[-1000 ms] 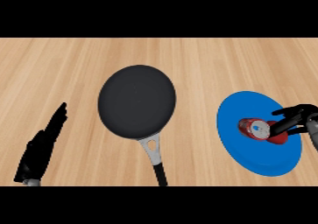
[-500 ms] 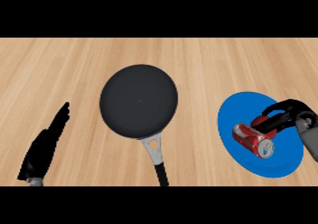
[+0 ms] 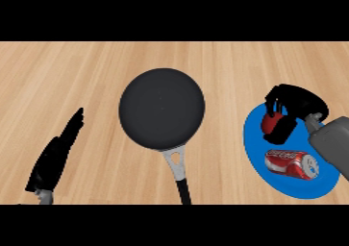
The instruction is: Pick the tomato from the plate and place it in the pan
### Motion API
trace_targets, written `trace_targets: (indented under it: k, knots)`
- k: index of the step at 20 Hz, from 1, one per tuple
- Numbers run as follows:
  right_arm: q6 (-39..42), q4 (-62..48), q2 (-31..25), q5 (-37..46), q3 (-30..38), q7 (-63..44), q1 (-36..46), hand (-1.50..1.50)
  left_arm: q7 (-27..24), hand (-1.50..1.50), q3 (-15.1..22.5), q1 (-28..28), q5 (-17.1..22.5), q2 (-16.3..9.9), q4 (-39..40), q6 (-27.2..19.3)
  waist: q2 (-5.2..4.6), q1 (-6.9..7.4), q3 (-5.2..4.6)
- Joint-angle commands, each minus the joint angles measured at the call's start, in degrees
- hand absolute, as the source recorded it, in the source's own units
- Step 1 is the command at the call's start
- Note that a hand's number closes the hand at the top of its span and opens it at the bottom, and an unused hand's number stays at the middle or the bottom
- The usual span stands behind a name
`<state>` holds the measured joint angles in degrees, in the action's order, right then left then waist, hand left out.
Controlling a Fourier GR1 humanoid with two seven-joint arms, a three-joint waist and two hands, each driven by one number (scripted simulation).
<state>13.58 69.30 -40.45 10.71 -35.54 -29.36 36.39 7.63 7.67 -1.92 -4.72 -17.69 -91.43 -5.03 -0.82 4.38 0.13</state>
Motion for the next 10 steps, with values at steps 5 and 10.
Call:
trace_targets:
  k: [5, 10]
  knots:
    - [-18.6, 0.7, -0.1, 12.4, 3.5, 22.5, 8.2, 1.50, 1.4, 0.00, 0.0, 0.1, -0.3, 0.5, -0.1, -0.4, 0.30, -1.73, 0.15]
    - [-26.0, -3.0, 6.5, 14.1, 5.5, 32.6, 9.7, 1.50, -2.0, 0.00, -1.6, -1.1, -0.3, 0.1, 1.9, -0.2, 0.35, -2.51, -0.08]
